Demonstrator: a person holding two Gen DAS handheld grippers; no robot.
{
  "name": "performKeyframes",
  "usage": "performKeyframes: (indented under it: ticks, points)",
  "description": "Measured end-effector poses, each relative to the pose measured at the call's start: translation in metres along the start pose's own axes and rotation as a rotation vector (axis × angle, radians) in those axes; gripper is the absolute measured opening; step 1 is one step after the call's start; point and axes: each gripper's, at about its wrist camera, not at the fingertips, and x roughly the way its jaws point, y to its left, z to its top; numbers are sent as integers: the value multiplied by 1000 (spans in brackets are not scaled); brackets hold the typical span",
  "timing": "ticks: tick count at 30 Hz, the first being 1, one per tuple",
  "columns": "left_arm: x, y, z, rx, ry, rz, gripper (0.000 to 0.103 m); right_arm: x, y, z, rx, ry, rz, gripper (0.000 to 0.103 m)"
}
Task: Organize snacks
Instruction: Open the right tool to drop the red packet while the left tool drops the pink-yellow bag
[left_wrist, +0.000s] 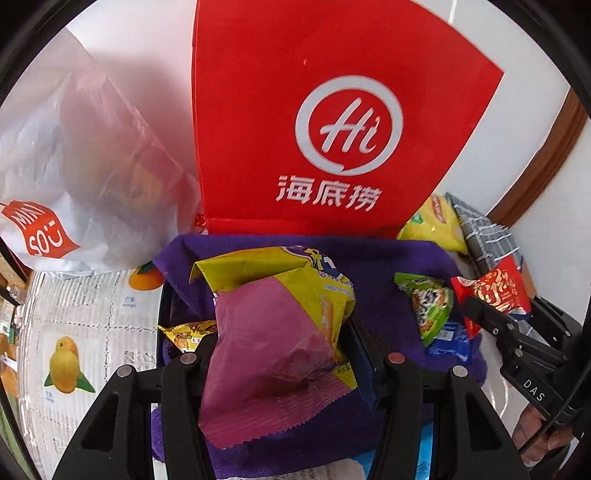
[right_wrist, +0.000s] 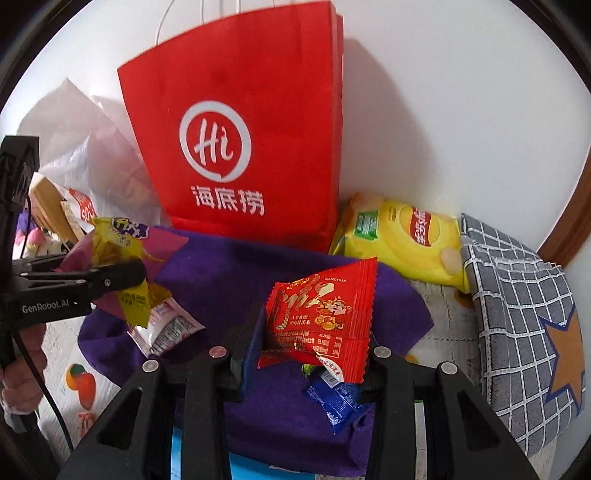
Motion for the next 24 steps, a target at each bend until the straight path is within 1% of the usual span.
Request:
performKeyframes:
  ticks: [2,4,6,10,14,17,24]
  points:
    - [7,2,0,-13,39,32,53,8,-2,-2,2,25,-15,38]
    - [12,5,-1,-32,58,5,53,16,-4,-3,5,45,-37,38]
    - [15,8,-2,-41,78,3,53,18,-4,-4,-2,53,-54,38]
    - [17,4,-4,-27,89,21,53,19,-3,-4,-16,53,-76,38]
    - [23,-2,-6,-14,105,33,53,19,-6,-3,-14,50,-124,38]
    - [27,-3,-5,-17,114,34,53,17,-8,-3,-5,53,-108,38]
    - [28,-1,-5,-20,118,35,54,10,-9,-2,-1,37,-105,40]
